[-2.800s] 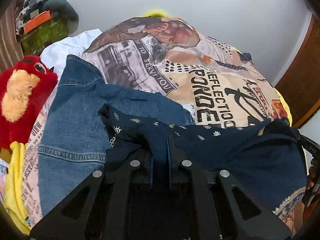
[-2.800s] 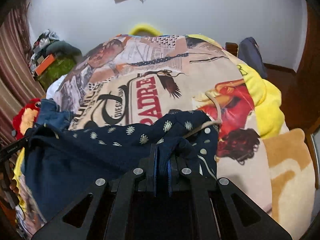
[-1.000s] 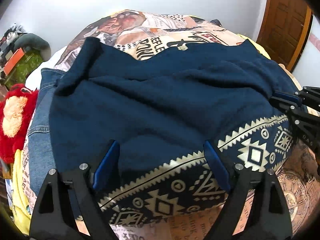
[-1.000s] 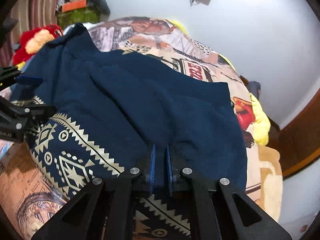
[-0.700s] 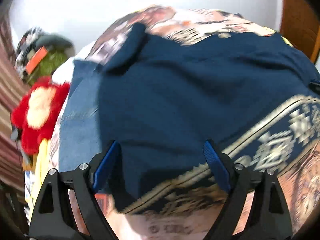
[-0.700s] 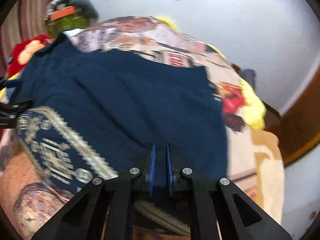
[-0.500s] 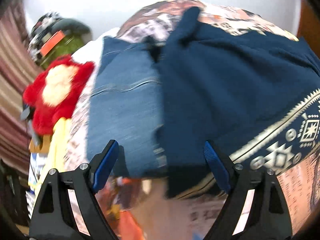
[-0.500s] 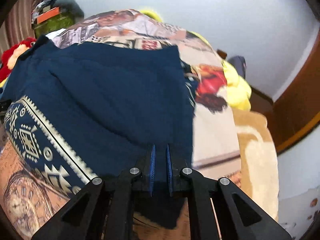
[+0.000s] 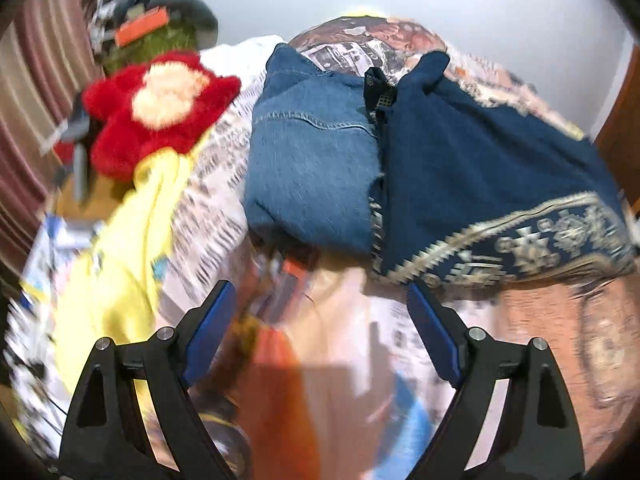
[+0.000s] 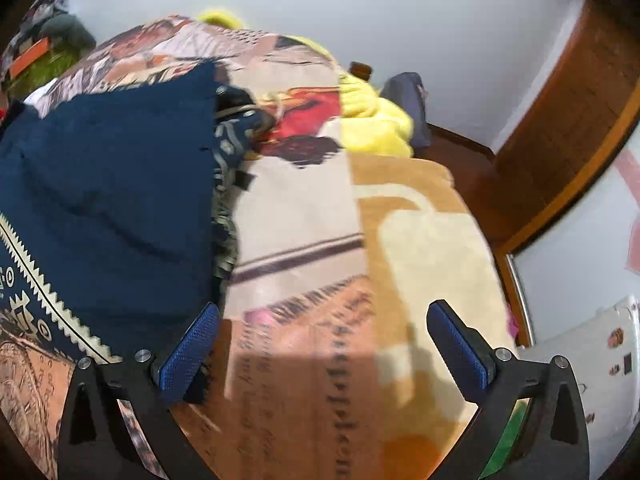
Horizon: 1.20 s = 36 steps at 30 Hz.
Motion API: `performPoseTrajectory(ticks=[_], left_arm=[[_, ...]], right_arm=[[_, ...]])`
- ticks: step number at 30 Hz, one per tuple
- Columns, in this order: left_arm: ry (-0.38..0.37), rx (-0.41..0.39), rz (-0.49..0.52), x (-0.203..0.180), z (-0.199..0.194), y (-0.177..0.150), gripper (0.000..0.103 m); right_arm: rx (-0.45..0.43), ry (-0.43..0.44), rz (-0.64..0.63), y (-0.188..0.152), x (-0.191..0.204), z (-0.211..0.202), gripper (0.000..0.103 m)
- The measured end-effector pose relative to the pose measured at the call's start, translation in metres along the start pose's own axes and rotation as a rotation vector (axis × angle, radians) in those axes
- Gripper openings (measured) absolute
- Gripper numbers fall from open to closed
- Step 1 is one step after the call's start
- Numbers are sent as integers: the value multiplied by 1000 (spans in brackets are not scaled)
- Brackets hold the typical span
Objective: Fold large clothes
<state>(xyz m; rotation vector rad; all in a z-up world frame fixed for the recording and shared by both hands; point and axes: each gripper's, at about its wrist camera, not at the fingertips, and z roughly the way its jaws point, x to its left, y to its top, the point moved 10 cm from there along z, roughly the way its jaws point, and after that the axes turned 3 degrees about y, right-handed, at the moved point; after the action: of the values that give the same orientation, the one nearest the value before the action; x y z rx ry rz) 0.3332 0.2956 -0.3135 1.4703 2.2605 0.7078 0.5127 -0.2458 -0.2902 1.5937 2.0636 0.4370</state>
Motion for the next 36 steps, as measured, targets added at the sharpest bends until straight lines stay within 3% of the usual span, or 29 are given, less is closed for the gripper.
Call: performPoseTrajectory(ticks=[5, 11, 17, 21, 25, 29, 34, 36], left_arm=[[-186, 33, -113, -30, -8, -11, 87], [-393, 106, -166, -96, 9, -20, 87], [-541, 187, -237, -140, 44, -19, 87], [-635, 183, -298, -155, 54, -1, 87], [-651, 123, -295, -159, 52, 23, 80], [-663, -4, -245, -167, 27, 57, 77], [-575, -154, -132, -182, 2, 79, 77], [-540, -171, -129, -188, 6, 79, 77]], right_arm=[[-92, 91, 15, 15, 4, -42, 103], [-141, 262, 29, 30, 51, -75, 103], [-108, 351, -46, 30, 106, -68, 103], [-105, 368, -85, 31, 127, -58, 103], [-90, 379, -102, 35, 142, -45, 103], [-96, 396, -94, 43, 147, -38, 103], [-104, 439, -57, 58, 155, -39, 103], [-113, 459, -41, 65, 159, -41, 103]])
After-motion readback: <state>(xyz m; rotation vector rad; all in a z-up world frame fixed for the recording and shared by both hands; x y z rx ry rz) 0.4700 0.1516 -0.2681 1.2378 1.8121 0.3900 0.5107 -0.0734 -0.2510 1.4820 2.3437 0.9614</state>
